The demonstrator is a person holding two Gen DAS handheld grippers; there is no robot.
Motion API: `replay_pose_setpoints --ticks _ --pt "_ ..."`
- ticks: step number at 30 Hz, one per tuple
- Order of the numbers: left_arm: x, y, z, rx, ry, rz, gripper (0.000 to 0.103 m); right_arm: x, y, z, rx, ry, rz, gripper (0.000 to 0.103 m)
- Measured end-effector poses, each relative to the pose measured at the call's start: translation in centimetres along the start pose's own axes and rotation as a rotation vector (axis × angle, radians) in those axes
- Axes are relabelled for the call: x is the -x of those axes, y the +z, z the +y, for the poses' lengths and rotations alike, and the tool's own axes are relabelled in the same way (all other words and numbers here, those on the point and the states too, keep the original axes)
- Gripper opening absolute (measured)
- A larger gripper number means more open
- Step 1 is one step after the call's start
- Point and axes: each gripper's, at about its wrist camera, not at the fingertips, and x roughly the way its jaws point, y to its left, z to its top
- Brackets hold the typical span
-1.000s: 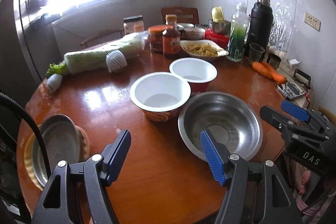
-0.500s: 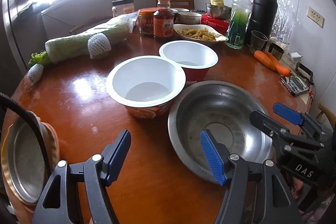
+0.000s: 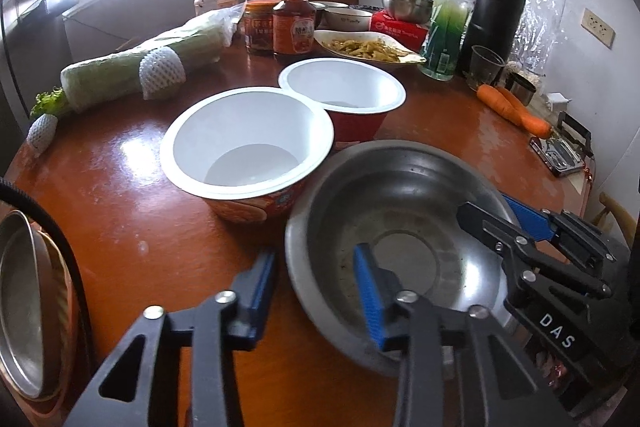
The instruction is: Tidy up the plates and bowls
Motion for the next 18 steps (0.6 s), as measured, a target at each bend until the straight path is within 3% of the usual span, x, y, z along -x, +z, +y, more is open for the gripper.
replay_pose_setpoints --ticks 18 --pt "3.7 -2.8 3.6 0.037 0.021 0.0 0.034 2.0 -1.0 4.4 0.089 0.053 0.039 0.031"
